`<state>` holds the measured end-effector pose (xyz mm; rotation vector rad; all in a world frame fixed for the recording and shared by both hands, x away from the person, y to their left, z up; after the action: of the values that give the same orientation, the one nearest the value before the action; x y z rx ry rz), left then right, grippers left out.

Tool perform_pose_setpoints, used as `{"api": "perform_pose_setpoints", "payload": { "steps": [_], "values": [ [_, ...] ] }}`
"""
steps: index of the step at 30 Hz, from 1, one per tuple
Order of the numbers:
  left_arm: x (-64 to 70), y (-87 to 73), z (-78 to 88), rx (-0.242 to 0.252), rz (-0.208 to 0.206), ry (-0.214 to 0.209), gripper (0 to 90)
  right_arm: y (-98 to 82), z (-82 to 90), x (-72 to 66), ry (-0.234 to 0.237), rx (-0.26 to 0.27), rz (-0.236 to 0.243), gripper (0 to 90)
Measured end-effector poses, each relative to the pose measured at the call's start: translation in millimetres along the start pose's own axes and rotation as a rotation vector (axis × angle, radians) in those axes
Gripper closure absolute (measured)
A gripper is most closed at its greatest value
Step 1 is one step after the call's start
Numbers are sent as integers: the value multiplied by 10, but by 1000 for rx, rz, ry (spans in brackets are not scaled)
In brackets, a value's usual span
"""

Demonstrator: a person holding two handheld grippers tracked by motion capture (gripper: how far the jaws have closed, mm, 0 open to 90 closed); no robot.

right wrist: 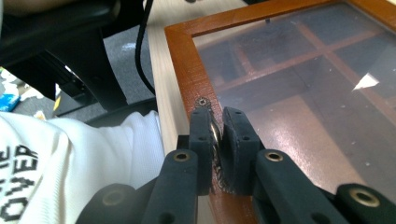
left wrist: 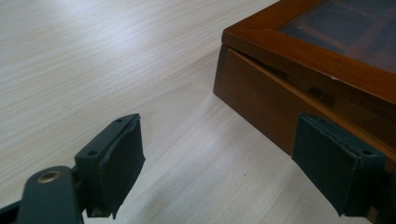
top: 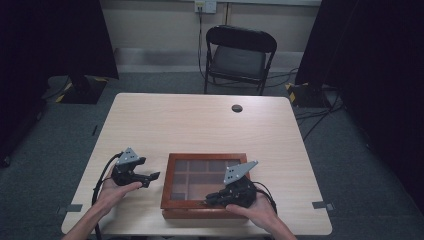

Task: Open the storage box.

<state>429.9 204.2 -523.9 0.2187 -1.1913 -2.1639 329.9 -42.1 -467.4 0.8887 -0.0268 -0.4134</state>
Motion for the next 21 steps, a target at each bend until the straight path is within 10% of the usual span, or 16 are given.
{"api": "perform_pose_setpoints", "payload": {
  "steps": [21],
  "values": [
    [285, 78, -94, 5, -75, -81, 167, 155, 125, 22, -20, 22, 12, 826]
  ]
}}
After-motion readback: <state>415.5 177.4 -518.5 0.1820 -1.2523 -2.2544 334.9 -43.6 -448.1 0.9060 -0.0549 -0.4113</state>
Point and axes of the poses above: each handheld gripper's, and its own axes: z roughly backward along the jaws, y roughly out of its top, x roughly to its right, the point moved 9 cm from there along -z, roughly forward along the jaws, and after that the axes turned 10 degrees about -y, right-handed, at the moved point
